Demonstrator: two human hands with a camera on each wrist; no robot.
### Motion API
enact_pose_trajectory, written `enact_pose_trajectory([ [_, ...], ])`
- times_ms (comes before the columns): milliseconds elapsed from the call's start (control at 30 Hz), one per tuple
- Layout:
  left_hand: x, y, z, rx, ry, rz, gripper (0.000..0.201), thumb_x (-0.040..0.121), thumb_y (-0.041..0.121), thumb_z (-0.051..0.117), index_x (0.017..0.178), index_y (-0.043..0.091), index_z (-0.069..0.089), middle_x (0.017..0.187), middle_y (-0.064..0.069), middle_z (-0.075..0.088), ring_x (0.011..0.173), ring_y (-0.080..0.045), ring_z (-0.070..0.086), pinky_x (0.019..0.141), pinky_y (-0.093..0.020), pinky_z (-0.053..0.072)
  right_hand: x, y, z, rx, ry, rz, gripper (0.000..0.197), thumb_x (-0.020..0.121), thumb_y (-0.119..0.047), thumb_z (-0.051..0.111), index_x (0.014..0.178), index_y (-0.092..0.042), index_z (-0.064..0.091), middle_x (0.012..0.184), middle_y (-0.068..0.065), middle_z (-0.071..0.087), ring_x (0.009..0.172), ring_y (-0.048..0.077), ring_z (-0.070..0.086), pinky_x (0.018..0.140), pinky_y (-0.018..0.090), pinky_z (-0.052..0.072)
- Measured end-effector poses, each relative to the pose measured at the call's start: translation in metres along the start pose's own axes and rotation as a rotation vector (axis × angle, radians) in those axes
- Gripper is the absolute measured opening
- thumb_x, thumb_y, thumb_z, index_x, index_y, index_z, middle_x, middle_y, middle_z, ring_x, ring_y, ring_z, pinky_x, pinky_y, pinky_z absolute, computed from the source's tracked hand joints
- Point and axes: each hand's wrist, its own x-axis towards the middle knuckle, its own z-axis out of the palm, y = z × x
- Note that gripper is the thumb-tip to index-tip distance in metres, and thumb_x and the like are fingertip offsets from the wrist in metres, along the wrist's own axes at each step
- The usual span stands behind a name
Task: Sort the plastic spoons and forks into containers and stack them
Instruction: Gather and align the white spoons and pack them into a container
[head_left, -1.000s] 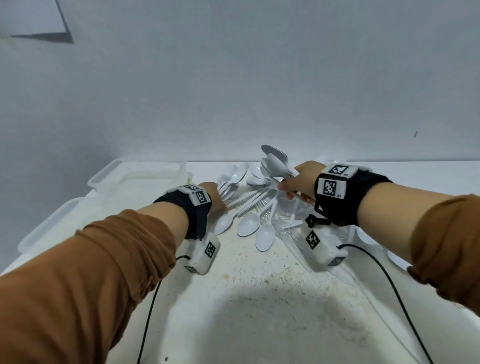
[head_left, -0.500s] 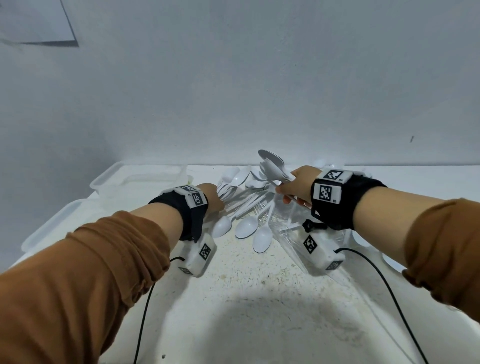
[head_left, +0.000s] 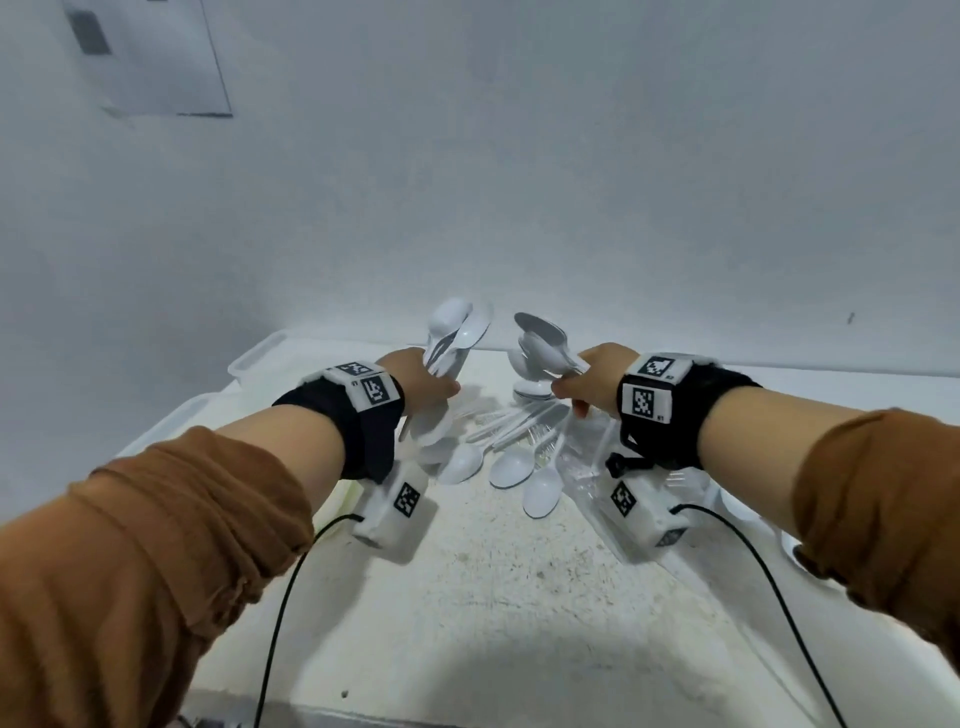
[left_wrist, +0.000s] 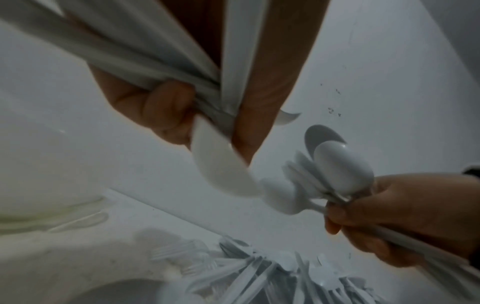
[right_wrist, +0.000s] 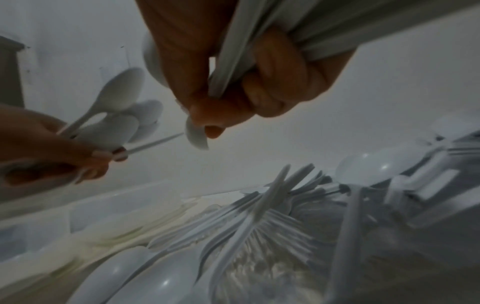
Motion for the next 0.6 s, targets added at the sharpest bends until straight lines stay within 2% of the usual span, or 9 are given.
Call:
enact_pose_trajectory([
  [33,-0.004,-0.002,-0.003,-0.035,0.013,-0.005,0.024,0.091,0.035,0.055,0.100,0.012,0.053,0.092,-0.007,0.056,0.082,-0.024,0.051,0.061,-0.027,0.036,0.003,-0.004,0.002,-0.022,-0.021,-0.019,0.033,0.085,-0.030,0.058,0.056,-0.017,0.055,0.055,-0.004,0.053,0.048,0.012,0.042,0.048,0.022,0.033],
  [100,-0.010,-0.006,-0.009,-0.117,0.049,-0.014,0.027,0.090,0.033,0.055,0.108,0.012,0.052,0.094,-0.006,0.056,0.083,-0.024,0.052,0.063,-0.027,0.037,0.009,-0.011,0.008,-0.044,-0.079,-0.062,0.029,0.090,-0.028,0.054,0.063,-0.017,0.055,0.055,-0.006,0.055,0.044,0.009,0.046,0.043,0.017,0.037],
  [133,-0.014,-0.009,-0.012,-0.158,0.071,-0.026,0.031,0.090,0.033,0.055,0.112,0.012,0.050,0.094,-0.006,0.056,0.082,-0.024,0.053,0.064,-0.027,0.036,0.012,-0.016,0.012,-0.039,-0.112,-0.082,0.024,0.091,-0.025,0.052,0.069,-0.016,0.055,0.055,-0.006,0.055,0.041,0.007,0.048,0.039,0.014,0.037],
  [200,-0.020,-0.013,-0.017,-0.214,0.093,-0.053,0.031,0.090,0.033,0.054,0.113,0.014,0.045,0.086,-0.005,0.056,0.072,-0.022,0.053,0.057,-0.026,0.036,0.018,-0.024,0.020,-0.027,-0.161,-0.105,0.010,0.092,-0.019,0.048,0.085,-0.013,0.053,0.058,-0.004,0.056,0.039,0.007,0.050,0.035,0.010,0.034],
  [267,-0.023,-0.017,-0.020,-0.273,0.090,-0.072,0.026,0.089,0.032,0.053,0.105,0.014,0.045,0.076,-0.005,0.055,0.060,-0.022,0.051,0.050,-0.025,0.036,0.023,-0.030,0.027,-0.080,-0.180,-0.133,0.012,0.089,-0.016,0.046,0.096,-0.010,0.053,0.064,0.000,0.054,0.054,0.017,0.052,0.047,0.020,0.041],
  [333,-0.026,-0.022,-0.022,-0.362,0.081,-0.091,0.025,0.087,0.033,0.055,0.101,0.012,0.054,0.076,-0.009,0.056,0.059,-0.024,0.049,0.051,-0.025,0.037,0.029,-0.036,0.031,-0.217,-0.209,-0.174,0.021,0.088,-0.018,0.047,0.106,-0.010,0.056,0.072,0.001,0.053,0.069,0.021,0.052,0.057,0.027,0.041],
  [467,-0.030,-0.034,-0.022,-0.578,0.062,-0.143,0.029,0.080,0.040,0.063,0.088,0.012,0.066,0.062,-0.005,0.052,0.053,-0.020,0.042,0.053,-0.025,0.032,0.039,-0.048,0.040,-0.396,-0.259,-0.282,0.026,0.089,-0.025,0.057,0.110,-0.010,0.061,0.090,0.003,0.055,0.081,0.019,0.051,0.065,0.026,0.039],
  [533,-0.031,-0.037,-0.021,-0.682,0.043,-0.139,0.032,0.076,0.043,0.067,0.088,0.013,0.069,0.065,-0.005,0.051,0.051,-0.018,0.041,0.055,-0.025,0.032,0.044,-0.051,0.046,-0.414,-0.310,-0.283,0.022,0.087,-0.021,0.061,0.107,-0.014,0.066,0.087,-0.002,0.058,0.081,0.017,0.053,0.065,0.024,0.041],
  [600,-0.034,-0.038,-0.021,-0.737,0.016,-0.105,0.023,0.081,0.040,0.066,0.079,0.017,0.070,0.066,-0.003,0.051,0.047,-0.013,0.041,0.051,-0.022,0.033,0.053,-0.051,0.053,-0.419,-0.364,-0.274,0.020,0.083,-0.021,0.064,0.102,-0.018,0.069,0.078,-0.007,0.061,0.079,0.017,0.058,0.067,0.024,0.045],
])
